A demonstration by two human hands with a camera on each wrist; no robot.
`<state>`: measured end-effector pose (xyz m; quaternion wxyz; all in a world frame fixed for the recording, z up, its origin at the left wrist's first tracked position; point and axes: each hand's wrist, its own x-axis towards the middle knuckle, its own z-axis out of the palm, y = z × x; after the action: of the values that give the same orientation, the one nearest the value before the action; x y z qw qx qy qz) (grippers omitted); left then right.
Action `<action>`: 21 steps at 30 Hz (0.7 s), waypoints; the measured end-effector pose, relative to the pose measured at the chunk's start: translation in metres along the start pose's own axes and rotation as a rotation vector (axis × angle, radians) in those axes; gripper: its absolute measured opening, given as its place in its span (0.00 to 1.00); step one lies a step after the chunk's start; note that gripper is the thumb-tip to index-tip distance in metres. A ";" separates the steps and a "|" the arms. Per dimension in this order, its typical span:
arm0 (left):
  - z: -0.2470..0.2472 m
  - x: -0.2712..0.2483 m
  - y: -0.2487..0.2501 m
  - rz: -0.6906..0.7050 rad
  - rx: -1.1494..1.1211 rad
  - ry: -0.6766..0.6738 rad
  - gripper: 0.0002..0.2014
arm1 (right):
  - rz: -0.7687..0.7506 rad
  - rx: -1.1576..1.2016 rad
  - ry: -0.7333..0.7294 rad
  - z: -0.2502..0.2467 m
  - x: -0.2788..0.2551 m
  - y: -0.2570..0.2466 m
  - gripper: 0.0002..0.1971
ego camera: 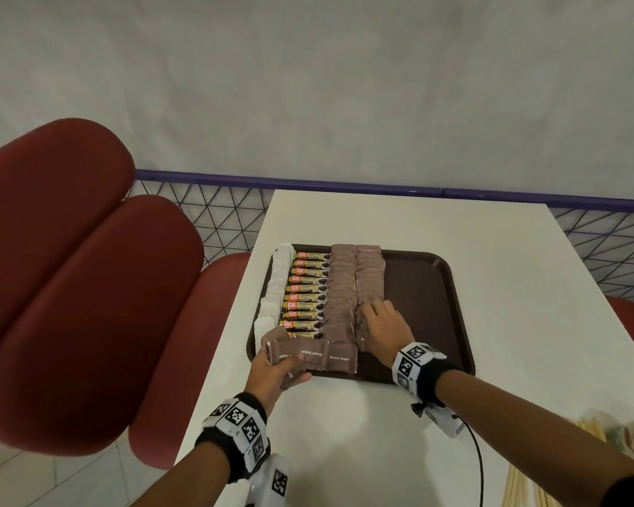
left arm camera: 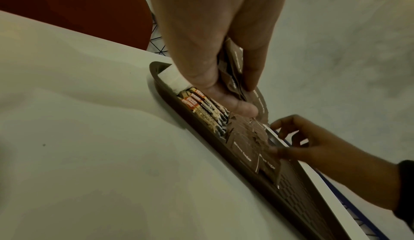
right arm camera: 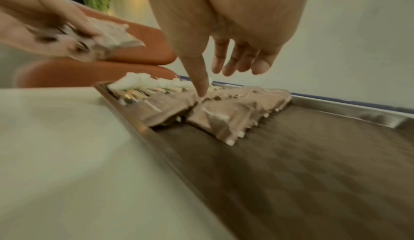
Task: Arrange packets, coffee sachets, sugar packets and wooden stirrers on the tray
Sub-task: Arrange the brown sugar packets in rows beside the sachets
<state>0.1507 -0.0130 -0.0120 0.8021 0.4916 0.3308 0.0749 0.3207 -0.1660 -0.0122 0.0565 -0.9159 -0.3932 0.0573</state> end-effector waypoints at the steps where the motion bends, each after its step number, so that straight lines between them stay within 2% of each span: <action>1: 0.000 0.000 0.000 0.002 -0.002 -0.005 0.26 | -0.030 0.041 0.026 -0.002 -0.002 -0.003 0.21; 4: 0.003 0.000 0.000 0.009 -0.010 -0.011 0.27 | -0.100 0.271 0.054 -0.009 -0.010 -0.016 0.16; 7: 0.008 -0.001 0.000 0.019 -0.001 -0.024 0.26 | -0.072 0.537 -0.100 -0.014 -0.016 -0.031 0.16; 11: 0.012 -0.001 -0.001 0.004 0.006 -0.028 0.29 | -0.046 0.773 -0.299 -0.006 -0.015 -0.043 0.18; 14: 0.014 -0.002 -0.002 -0.019 0.001 -0.046 0.28 | 0.025 0.980 -0.360 -0.010 -0.017 -0.044 0.07; 16: 0.014 -0.003 -0.003 -0.035 -0.021 -0.041 0.24 | 0.083 1.085 -0.304 -0.014 -0.016 -0.040 0.10; 18: 0.013 -0.003 -0.005 -0.063 -0.062 -0.016 0.21 | 0.190 1.110 -0.174 -0.018 -0.011 -0.031 0.14; 21: 0.009 -0.001 -0.007 -0.110 -0.102 0.009 0.21 | 0.347 1.130 0.015 -0.022 -0.003 -0.011 0.15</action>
<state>0.1539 -0.0237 -0.0142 0.8275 0.4308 0.3565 0.0497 0.3141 -0.1624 0.0111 0.5284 -0.7951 -0.1455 0.2597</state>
